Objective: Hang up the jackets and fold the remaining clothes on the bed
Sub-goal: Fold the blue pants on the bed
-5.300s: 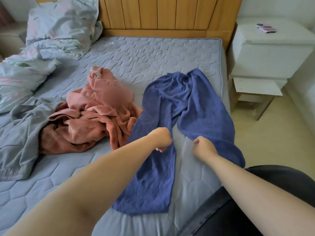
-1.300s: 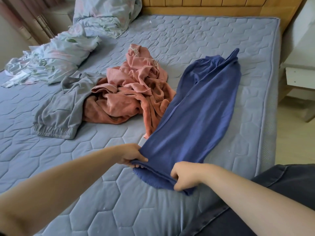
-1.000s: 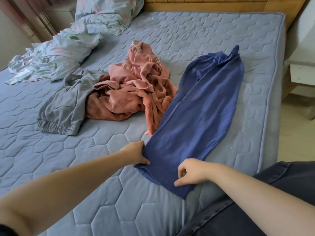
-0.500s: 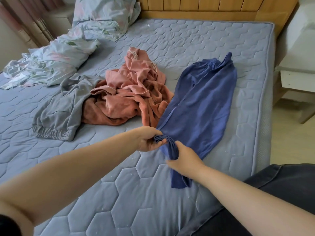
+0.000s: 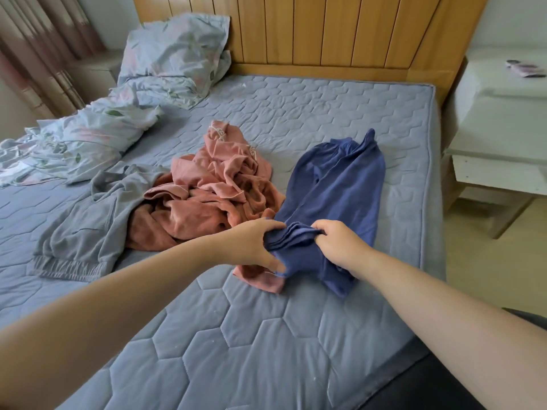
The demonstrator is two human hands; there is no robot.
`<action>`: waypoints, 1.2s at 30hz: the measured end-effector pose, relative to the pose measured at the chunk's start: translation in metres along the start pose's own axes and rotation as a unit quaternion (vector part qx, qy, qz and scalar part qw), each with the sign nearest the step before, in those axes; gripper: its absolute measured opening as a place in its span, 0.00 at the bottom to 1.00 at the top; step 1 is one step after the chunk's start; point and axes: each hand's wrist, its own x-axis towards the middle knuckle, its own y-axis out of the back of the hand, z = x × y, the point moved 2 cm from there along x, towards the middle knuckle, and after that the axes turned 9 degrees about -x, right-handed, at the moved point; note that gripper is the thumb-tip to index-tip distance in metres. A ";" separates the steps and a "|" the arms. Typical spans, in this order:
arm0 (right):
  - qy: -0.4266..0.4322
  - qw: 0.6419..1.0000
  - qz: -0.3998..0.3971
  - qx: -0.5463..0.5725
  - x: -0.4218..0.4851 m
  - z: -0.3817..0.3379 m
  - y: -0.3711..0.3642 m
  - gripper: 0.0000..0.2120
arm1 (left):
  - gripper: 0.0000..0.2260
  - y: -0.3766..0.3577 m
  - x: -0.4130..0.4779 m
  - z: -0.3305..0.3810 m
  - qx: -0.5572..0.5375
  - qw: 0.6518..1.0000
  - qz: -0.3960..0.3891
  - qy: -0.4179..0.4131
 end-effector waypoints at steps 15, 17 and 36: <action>-0.024 0.967 0.183 -0.175 0.020 -0.059 0.244 0.12 | 0.10 0.143 0.119 0.190 -0.139 0.947 0.254 -0.138; -0.033 0.957 0.234 -0.170 0.026 -0.072 0.287 0.12 | 0.11 0.173 0.128 0.227 -0.150 0.945 0.251 -0.146; 0.075 0.808 0.561 -0.162 0.038 -0.296 0.548 0.06 | 0.12 0.431 0.113 0.401 -0.166 0.853 0.407 -0.282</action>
